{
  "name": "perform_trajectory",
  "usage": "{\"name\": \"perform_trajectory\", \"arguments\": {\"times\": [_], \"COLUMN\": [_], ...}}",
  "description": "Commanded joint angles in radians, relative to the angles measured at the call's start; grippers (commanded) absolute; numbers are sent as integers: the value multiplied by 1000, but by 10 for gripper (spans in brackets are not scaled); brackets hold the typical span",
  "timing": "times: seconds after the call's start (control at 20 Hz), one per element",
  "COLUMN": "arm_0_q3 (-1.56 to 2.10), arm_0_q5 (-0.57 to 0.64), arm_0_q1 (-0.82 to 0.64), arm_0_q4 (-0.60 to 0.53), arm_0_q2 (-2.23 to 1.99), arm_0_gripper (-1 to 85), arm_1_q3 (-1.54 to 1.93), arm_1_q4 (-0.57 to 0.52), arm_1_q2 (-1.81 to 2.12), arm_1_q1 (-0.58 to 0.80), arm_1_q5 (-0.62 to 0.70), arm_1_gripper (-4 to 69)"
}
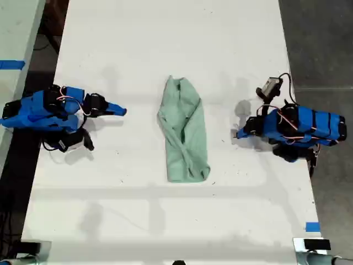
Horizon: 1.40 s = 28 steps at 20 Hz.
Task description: Fold t shirt
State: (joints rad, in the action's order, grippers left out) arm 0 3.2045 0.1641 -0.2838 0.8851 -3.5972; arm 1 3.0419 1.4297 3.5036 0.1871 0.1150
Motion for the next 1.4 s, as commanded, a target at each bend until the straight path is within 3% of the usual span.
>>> {"name": "perform_trajectory", "arguments": {"times": [0.0, 0.25, 0.4, 0.5, 0.7, 0.75, 0.8, 0.9, 0.95, 1.1, 1.35], "arm_0_q3": [-14, -123, -465, -750, -1460, -1631, -1792, -2072, -2157, -2204, -2209], "arm_0_q5": [-86, -184, -308, -368, -356, -347, -333, -328, -328, -334, -357], "arm_0_q1": [80, 100, 233, 319, 387, 400, 414, 436, 440, 436, 448], "arm_0_q4": [18, -17, -144, -161, 37, 95, 149, 255, 273, 262, 239], "arm_0_q2": [5, 183, 762, 1155, 1862, 2002, 2123, 2335, 2408, 2490, 2531], "arm_0_gripper": [-2, -3, -2, -2, 22, 78, 216, 244, 245, 247, 242], "arm_1_q3": [-52, -218, -568, -805, -1163, -1230, -1256, -1200, -1167, -1104, -1173], "arm_1_q4": [18, -23, -140, -164, -94, -43, -52, -207, -244, -333, -362], "arm_1_q2": [5, -333, -798, -1068, -1414, -1466, -1503, -1545, -1565, -1574, -1709], "arm_1_q1": [-57, -84, -179, -242, -322, -331, -333, -328, -319, -308, -339], "arm_1_q5": [-69, -106, -155, -178, -213, -230, -225, -169, -178, -216, -256], "arm_1_gripper": [-21, -20, -22, -36, -33, 12, 64, 193, 223, 223, 187]}}
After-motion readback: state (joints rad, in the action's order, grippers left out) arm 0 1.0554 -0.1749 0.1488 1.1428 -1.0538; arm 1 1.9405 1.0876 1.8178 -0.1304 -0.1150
